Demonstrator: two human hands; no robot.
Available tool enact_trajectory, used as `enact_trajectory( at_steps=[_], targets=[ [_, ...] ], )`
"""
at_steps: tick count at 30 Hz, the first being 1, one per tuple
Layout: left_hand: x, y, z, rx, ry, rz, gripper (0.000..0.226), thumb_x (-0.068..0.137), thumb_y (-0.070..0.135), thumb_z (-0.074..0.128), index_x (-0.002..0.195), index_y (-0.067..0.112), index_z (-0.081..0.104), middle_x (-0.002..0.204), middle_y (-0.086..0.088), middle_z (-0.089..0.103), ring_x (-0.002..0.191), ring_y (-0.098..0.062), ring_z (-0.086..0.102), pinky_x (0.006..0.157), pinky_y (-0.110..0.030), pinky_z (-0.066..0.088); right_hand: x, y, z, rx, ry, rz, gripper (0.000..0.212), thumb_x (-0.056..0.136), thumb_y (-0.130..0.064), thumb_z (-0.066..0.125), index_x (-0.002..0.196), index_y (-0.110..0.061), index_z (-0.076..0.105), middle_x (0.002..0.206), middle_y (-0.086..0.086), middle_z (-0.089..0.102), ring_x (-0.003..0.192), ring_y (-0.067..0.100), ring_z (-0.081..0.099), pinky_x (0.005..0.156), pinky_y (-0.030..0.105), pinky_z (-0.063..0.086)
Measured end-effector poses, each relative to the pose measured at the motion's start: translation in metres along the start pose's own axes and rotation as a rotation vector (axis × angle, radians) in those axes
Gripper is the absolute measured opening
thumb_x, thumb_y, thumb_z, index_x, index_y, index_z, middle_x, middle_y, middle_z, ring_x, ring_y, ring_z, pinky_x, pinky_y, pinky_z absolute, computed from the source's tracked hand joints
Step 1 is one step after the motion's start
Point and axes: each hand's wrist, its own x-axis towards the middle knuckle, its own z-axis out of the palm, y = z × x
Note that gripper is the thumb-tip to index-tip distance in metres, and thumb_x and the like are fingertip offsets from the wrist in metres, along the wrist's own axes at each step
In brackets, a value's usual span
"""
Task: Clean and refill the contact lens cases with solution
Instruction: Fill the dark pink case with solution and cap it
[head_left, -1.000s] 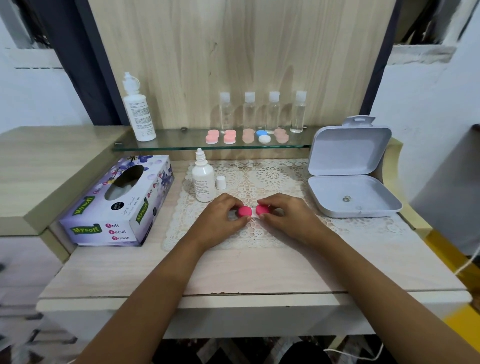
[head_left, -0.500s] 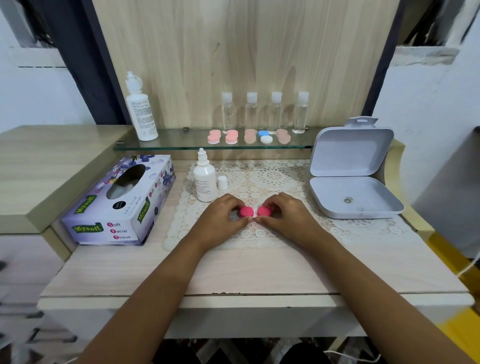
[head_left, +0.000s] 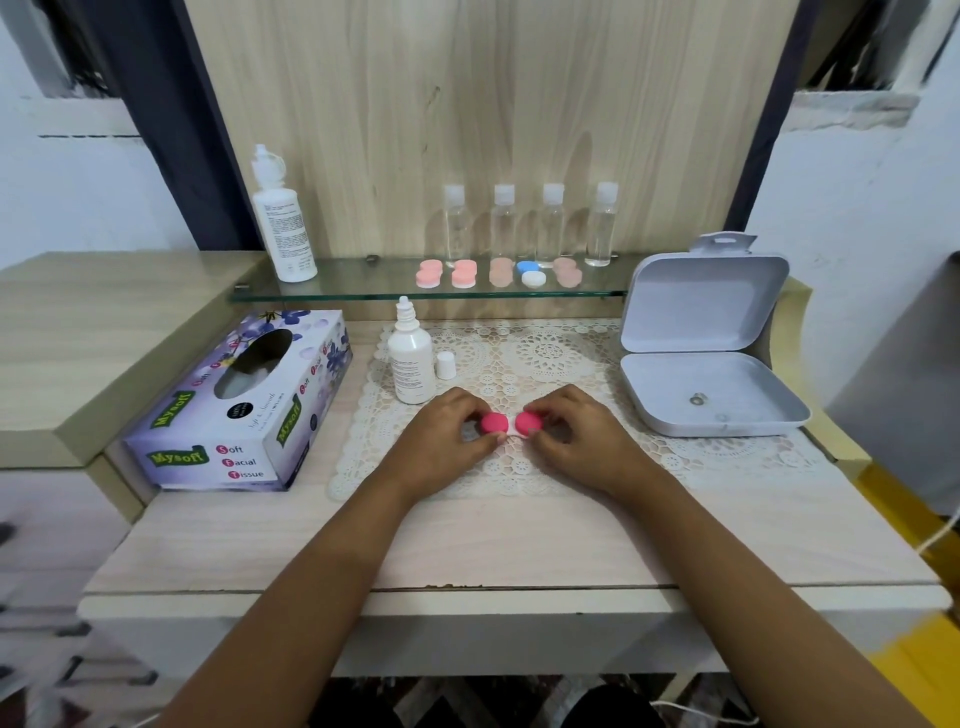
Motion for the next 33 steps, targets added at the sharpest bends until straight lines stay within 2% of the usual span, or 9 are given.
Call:
enact_trajectory(
  at_steps=[3,9,13,15,18,21,26,30,33],
  targets=[
    [-0.0004,-0.0002,-0.0001,0.003,-0.005,0.002,0.023,0.082,0.029,0.069,0.098,0.014,0.064,0.095,0.008,0.055,0.088,-0.004,0.052,0.073,-0.003,0.035,0.0014,0.0016,0.0016,-0.001,0.055,0.023,0.022,0.076,-0.031,0.074,0.087,-0.017,0.061,0.087,-0.006,0.053,0.082,0.008,0.052,0.072,0.011,0.040],
    [-0.0001,0.0005,0.0005,-0.002,-0.003,0.001,0.022,0.082,0.029,0.070,0.097,0.014,0.064,0.094,0.008,0.055,0.087,-0.005,0.052,0.073,-0.003,0.034,-0.0027,0.0021,0.0037,0.004,0.033,-0.032,0.043,0.081,-0.033,0.062,0.121,-0.018,0.059,0.104,-0.005,0.054,0.097,0.013,0.054,0.091,0.035,0.044],
    [-0.0005,-0.0003,0.0007,-0.015,-0.005,-0.009,0.021,0.082,0.028,0.070,0.097,0.014,0.064,0.094,0.008,0.055,0.089,-0.006,0.052,0.074,-0.003,0.034,0.0000,0.0043,0.0026,0.022,0.039,-0.026,0.019,0.081,-0.024,0.067,0.098,-0.017,0.067,0.094,-0.008,0.054,0.086,0.008,0.054,0.085,0.028,0.046],
    [-0.0005,-0.0006,0.0008,-0.015,-0.008,-0.009,0.022,0.082,0.029,0.070,0.097,0.015,0.064,0.095,0.008,0.055,0.089,-0.005,0.052,0.074,-0.004,0.035,-0.0001,0.0028,0.0022,0.031,0.049,0.013,0.021,0.078,-0.031,0.071,0.090,-0.018,0.061,0.090,-0.005,0.055,0.082,0.006,0.053,0.077,0.020,0.044],
    [0.0001,-0.0002,0.0008,-0.014,-0.006,-0.010,0.023,0.081,0.029,0.070,0.098,0.015,0.064,0.095,0.008,0.055,0.089,-0.005,0.053,0.075,-0.004,0.035,-0.0015,0.0008,0.0044,-0.004,0.041,-0.004,0.045,0.075,-0.045,0.061,0.110,-0.015,0.058,0.096,-0.004,0.054,0.089,0.011,0.051,0.083,0.027,0.044],
    [0.0001,0.0005,0.0008,-0.012,-0.007,-0.010,0.022,0.082,0.028,0.070,0.097,0.014,0.064,0.094,0.008,0.054,0.089,-0.006,0.053,0.074,-0.004,0.035,-0.0027,-0.0006,0.0026,0.007,0.011,-0.014,0.057,0.072,-0.040,0.049,0.124,-0.016,0.056,0.104,-0.004,0.052,0.093,0.008,0.050,0.091,0.030,0.044],
    [0.0000,0.0006,0.0005,-0.008,-0.007,-0.008,0.023,0.082,0.029,0.069,0.099,0.014,0.065,0.095,0.008,0.055,0.090,-0.006,0.053,0.074,-0.004,0.035,-0.0012,0.0021,0.0031,0.014,0.072,-0.008,0.019,0.080,-0.029,0.068,0.086,-0.011,0.063,0.086,-0.003,0.053,0.079,0.011,0.052,0.072,0.013,0.040],
    [-0.0001,-0.0001,0.0008,-0.006,0.001,0.002,0.022,0.082,0.029,0.070,0.097,0.013,0.065,0.094,0.007,0.056,0.090,-0.008,0.054,0.074,-0.005,0.035,-0.0030,0.0024,0.0051,0.006,0.171,-0.022,0.031,0.081,-0.031,0.069,0.070,-0.008,0.051,0.071,0.001,0.051,0.069,0.017,0.048,0.060,0.016,0.033],
    [-0.0004,0.0001,0.0007,-0.006,-0.003,-0.003,0.022,0.082,0.029,0.069,0.097,0.014,0.064,0.094,0.008,0.055,0.090,-0.007,0.053,0.074,-0.005,0.035,-0.0041,0.0004,0.0045,0.032,0.167,-0.015,0.025,0.083,-0.030,0.067,0.077,-0.009,0.053,0.074,-0.001,0.053,0.072,0.015,0.050,0.063,0.019,0.037]
  ],
)
